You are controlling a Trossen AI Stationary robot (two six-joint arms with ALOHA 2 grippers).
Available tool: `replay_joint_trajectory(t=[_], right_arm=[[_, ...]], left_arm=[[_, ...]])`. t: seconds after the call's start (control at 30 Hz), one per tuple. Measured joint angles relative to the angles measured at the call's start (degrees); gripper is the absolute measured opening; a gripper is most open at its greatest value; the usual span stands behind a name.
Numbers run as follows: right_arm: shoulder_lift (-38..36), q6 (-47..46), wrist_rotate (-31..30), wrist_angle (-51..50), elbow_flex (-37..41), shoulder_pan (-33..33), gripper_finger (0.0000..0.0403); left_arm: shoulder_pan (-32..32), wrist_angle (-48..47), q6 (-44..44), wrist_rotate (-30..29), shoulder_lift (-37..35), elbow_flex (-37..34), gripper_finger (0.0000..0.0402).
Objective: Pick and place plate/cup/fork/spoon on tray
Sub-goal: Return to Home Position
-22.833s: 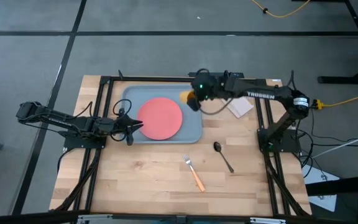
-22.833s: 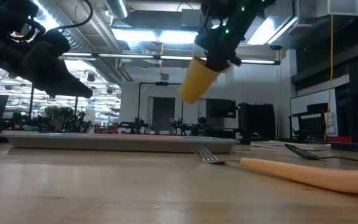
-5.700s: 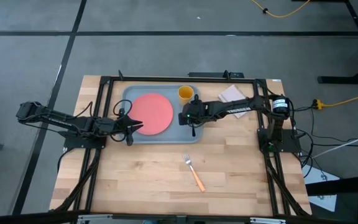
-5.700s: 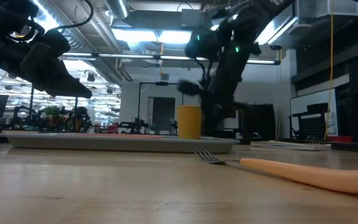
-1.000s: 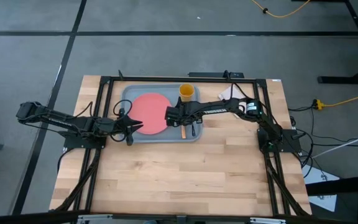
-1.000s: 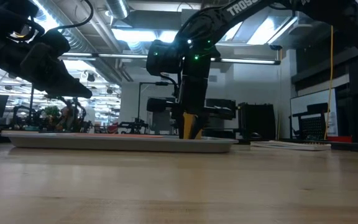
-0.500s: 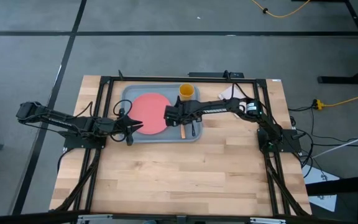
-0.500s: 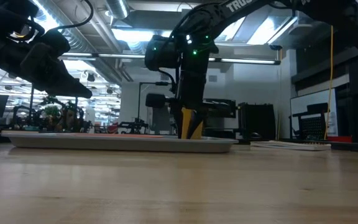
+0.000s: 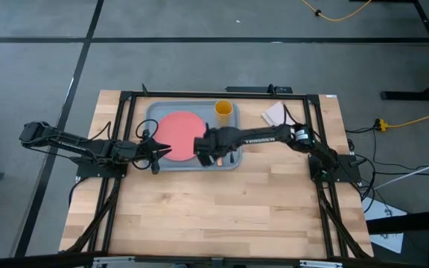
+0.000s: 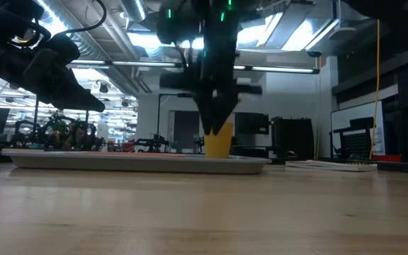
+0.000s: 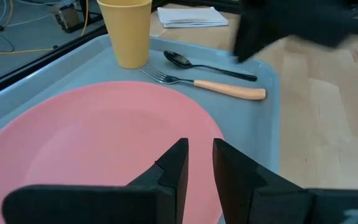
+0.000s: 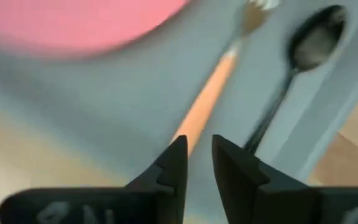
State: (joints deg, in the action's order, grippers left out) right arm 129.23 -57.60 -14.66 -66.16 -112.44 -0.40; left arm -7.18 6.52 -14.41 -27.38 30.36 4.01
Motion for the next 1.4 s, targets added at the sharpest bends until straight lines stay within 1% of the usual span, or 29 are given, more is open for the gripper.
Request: replay_joint_trajectory(t=[0.07,0.17,0.23,0.3,0.4,0.5,0.57,0.63,0.77,0.83,0.93,1.0,1.03,1.07,1.1,1.17,1.23,1.33,1.4], right_arm=[[0.0,4.6,0.0,-2.7,-1.8,2.7,0.0078],[0.0,11.2,-0.4,-6.9,-2.3,6.7,0.0078],[-0.1,13.8,-1.1,-6.6,-1.8,9.2,0.0078],[-1.1,11.4,-1.1,-7.3,0.7,10.9,0.0078],[-4.7,4.6,-1.2,-7.6,6.4,12.9,0.0078],[-10.9,-1.3,-1.3,-6.1,15.9,14.5,0.0078],[-16.1,-4.5,-1.1,-2.0,24.1,15.2,0.0078],[-22.6,-6.5,-1.1,4.2,32.8,15.3,0.0078],[-34.9,-6.4,-1.3,19.6,50.7,14.9,0.0078],[-41.0,-6.4,-2.0,25.5,58.1,14.0,0.0078],[-49.0,-6.6,-1.5,29.0,67.2,11.8,0.0078],[-54.2,-6.5,-2.4,30.2,71.8,10.4,0.0078],[-56.5,-5.3,-4.5,32.5,74.3,10.1,0.0078],[-58.7,-1.7,-6.5,34.9,76.8,10.1,0.0078],[-60.8,3.3,-7.1,37.9,79.4,10.3,0.0078],[-64.9,15.3,-6.7,46.2,84.4,10.5,0.0078],[-68.8,24.7,-6.1,56.7,89.5,10.3,0.0078],[-73.3,31.8,-5.7,69.3,97.2,9.6,0.0078],[-75.2,34.4,-3.2,75.1,100.8,9.7,0.0078]], left_arm=[[0.0,0.0,0.0,0.0,0.0,0.0,0.0066],[0.0,0.0,0.0,0.0,0.0,0.0,0.0066],[0.0,0.0,0.0,0.0,0.0,0.0,0.0066],[0.0,0.0,0.0,0.0,0.0,0.0,0.0066],[0.0,0.0,0.0,0.0,0.0,0.0,0.0066],[0.0,0.0,0.0,0.0,0.0,0.0,0.0066],[0.0,0.0,0.0,0.0,0.0,0.0,0.0066],[0.0,0.0,0.0,0.0,0.0,0.0,0.0066],[0.0,0.0,0.0,0.0,0.0,0.0,0.0066],[0.0,0.0,0.0,0.0,0.0,0.0,0.0066],[0.0,0.0,0.0,0.0,0.0,0.0,0.0066],[0.0,0.0,0.0,0.0,0.0,0.0,0.0066],[0.0,0.0,0.0,0.0,0.0,0.0,0.0066],[0.0,0.0,0.0,0.0,0.0,0.0,0.0066],[0.0,0.0,0.0,0.0,0.0,0.0,0.0066],[0.0,0.0,0.0,0.0,0.0,0.0,0.0066],[0.0,0.0,0.0,0.0,0.0,0.0,0.0066],[0.0,0.0,0.0,0.0,0.0,0.0,0.0066],[0.0,0.0,0.0,0.0,0.0,0.0,0.0066]])
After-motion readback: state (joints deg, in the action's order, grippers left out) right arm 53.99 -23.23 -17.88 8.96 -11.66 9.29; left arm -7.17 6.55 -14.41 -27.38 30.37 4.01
